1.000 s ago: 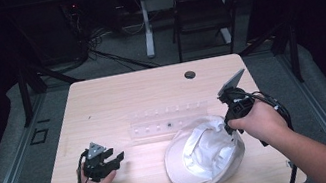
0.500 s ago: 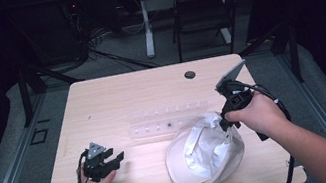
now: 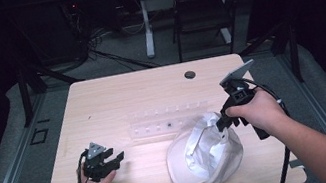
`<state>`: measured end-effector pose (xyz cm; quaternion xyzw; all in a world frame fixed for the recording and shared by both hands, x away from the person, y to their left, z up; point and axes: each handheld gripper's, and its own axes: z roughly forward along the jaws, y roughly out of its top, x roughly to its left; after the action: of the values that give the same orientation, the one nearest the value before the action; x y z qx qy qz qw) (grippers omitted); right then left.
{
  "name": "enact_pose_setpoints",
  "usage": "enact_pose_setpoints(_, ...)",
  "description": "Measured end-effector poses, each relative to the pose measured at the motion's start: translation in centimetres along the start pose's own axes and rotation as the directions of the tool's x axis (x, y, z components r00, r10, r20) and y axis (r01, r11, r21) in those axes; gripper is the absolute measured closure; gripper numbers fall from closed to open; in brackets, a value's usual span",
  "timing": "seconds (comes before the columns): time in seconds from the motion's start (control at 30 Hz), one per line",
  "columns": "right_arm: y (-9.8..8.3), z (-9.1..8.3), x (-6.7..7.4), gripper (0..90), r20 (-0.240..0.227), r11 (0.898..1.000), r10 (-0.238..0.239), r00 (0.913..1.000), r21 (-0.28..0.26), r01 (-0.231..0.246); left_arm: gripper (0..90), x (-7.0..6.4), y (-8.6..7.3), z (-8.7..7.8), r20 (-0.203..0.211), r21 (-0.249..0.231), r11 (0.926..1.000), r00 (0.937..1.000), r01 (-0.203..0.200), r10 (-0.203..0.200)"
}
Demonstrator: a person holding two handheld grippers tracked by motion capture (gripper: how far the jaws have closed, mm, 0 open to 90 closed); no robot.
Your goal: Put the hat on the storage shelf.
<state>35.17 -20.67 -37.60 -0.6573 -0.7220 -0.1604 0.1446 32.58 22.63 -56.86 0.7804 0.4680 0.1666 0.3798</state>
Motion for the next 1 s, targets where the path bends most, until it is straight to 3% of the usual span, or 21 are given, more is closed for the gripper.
enact_pose_setpoints(0.07, 0.1, -0.2, -0.1, 83.7, -0.024, 1.0, 0.01, 0.9997, 0.017, -0.01, 50.3, 0.0, 0.0, 0.0, -0.003, -0.006, 1.0, 1.0, 0.002, -0.002)
enact_pose_setpoints(0.1, 0.1, -0.3, -0.1, 83.7, -0.062, 0.999, 0.036, 0.9974, 0.012, -0.035, 50.3, 0.0, 0.0, 0.0, 0.0, -0.001, 1.0, 1.0, -0.001, 0.001)
enact_pose_setpoints(0.2, 0.1, -0.5, -0.2, 83.7, -0.12, 0.999, 0.048, 0.9916, 0.005, -0.048, 50.3, 0.0, 0.0, 0.0, -0.003, -0.009, 1.0, 1.0, 0.0, 0.0)
enact_pose_setpoints(0.4, 0.0, -0.5, -0.5, 83.7, -0.238, 0.997, 0.08, 0.9679, 0.0, -0.083, 50.3, 0.0, 0.0, 0.0, 0.002, -0.003, 1.0, 1.0, 0.0, 0.0)
enact_pose_setpoints(0.5, 0.0, -0.5, -0.8, 83.7, -0.281, 0.997, 0.08, 0.9564, 0.013, -0.079, 50.3, 0.0, 0.0, 0.0, 0.002, -0.001, 1.0, 1.0, -0.003, 0.003)
enact_pose_setpoints(0.53, 0.0, -0.5, -0.8, 83.7, -0.281, 0.997, 0.08, 0.9564, 0.013, -0.079, 50.3, 0.0, 0.0, 0.0, 0.002, -0.001, 1.0, 1.0, -0.003, 0.003)
enact_pose_setpoints(0.57, 0.0, -0.5, -0.9, 83.7, -0.314, 0.996, 0.086, 0.9455, 0.014, -0.086, 50.3, 0.0, 0.0, 0.0, 0.001, -0.002, 1.0, 1.0, -0.002, 0.002)
enact_pose_setpoints(0.63, 0.0, -0.7, -1.0, 83.7, -0.338, 0.996, 0.085, 0.9374, 0.011, -0.087, 50.3, 0.0, 0.0, 0.0, -0.001, -0.009, 1.0, 1.0, -0.001, 0.001)
enact_pose_setpoints(0.7, 0.0, -0.7, -1.0, 83.7, -0.344, 0.996, 0.084, 0.9353, 0.009, -0.087, 50.3, 0.0, 0.0, 0.0, 0.001, -0.001, 1.0, 1.0, -0.002, 0.002)
enact_pose_setpoints(0.77, 0.1, -1.2, -1.2, 83.7, -0.375, 0.995, 0.092, 0.9225, 0.007, -0.096, 50.3, 0.0, 0.0, 0.0, 0.0, -0.001, 1.0, 1.0, -0.002, 0.002)
enact_pose_setpoints(0.87, 0.1, -1.7, -1.3, 83.7, -0.381, 0.994, 0.093, 0.9197, -0.011, -0.106, 50.3, -0.1, 0.0, -0.1, 0.002, -0.003, 1.0, 1.0, 0.0, 0.0)
enact_pose_setpoints(1.0, 0.1, -2.3, -1.2, 83.7, -0.375, 0.994, 0.091, 0.9223, -0.021, -0.107, 50.3, -0.3, 0.1, -0.1, 0.011, -0.007, 1.0, 0.9999, -0.001, 0.001)
